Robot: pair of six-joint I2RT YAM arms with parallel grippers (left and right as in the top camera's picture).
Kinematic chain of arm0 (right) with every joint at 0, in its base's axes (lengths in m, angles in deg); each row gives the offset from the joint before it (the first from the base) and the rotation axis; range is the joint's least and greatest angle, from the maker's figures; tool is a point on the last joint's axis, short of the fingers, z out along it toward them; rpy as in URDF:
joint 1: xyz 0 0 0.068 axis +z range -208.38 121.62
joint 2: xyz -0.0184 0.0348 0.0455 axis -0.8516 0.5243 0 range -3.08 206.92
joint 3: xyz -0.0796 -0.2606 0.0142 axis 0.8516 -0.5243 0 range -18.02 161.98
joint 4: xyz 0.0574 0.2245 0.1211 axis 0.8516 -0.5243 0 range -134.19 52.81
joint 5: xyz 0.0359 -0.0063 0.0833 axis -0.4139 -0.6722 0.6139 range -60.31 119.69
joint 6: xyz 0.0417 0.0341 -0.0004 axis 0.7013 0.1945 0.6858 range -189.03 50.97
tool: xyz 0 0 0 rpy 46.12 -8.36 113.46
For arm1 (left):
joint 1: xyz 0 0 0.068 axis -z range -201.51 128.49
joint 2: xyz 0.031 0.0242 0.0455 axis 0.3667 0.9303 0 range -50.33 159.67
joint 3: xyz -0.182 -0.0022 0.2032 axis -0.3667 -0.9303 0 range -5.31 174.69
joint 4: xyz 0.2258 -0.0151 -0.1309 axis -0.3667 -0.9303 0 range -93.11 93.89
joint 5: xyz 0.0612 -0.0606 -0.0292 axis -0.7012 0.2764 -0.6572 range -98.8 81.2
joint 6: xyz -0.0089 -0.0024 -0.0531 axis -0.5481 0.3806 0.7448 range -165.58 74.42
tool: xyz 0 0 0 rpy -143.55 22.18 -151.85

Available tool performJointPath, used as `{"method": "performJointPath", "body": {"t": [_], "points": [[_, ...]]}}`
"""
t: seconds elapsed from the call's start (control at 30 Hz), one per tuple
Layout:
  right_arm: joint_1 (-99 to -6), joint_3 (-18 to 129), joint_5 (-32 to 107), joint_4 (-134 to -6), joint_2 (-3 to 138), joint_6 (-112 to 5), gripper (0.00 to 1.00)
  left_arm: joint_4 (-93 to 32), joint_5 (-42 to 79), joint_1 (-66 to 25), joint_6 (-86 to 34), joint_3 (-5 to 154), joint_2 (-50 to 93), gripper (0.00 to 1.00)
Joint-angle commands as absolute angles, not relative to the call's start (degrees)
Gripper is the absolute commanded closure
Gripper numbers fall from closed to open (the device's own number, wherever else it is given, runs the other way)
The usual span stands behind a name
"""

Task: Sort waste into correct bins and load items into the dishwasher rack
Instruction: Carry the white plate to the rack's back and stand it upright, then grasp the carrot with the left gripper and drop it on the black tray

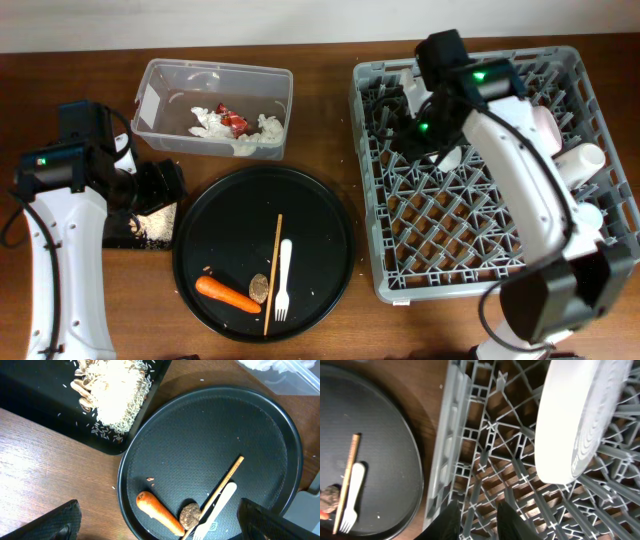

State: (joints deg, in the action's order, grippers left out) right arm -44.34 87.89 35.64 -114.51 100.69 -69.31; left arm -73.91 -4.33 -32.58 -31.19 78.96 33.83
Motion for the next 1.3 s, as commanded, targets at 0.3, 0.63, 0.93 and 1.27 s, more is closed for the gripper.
{"method": "performJointPath", "body": {"t": [0.3,0.63,0.93,1.27], "points": [[-48.23,86.99,29.85,-127.84,80.25,-48.59,0.48,-76.23,-2.08,-32.32,-30.69,78.42,33.72,0.01],[-48.3,76.63,29.81,-127.6,80.27,-48.61,0.29,-70.42,8.45,-20.15,-14.45,51.88,33.7,0.01],[-48.3,74.45,29.81,-126.75,80.27,-49.05,0.29,-54.02,8.58,-18.6,-7.21,37.17,33.7,0.01],[-48.3,74.45,29.61,-126.95,80.27,-49.05,0.29,-45.59,2.44,-18.62,-7.17,35.1,33.7,0.01]]}}
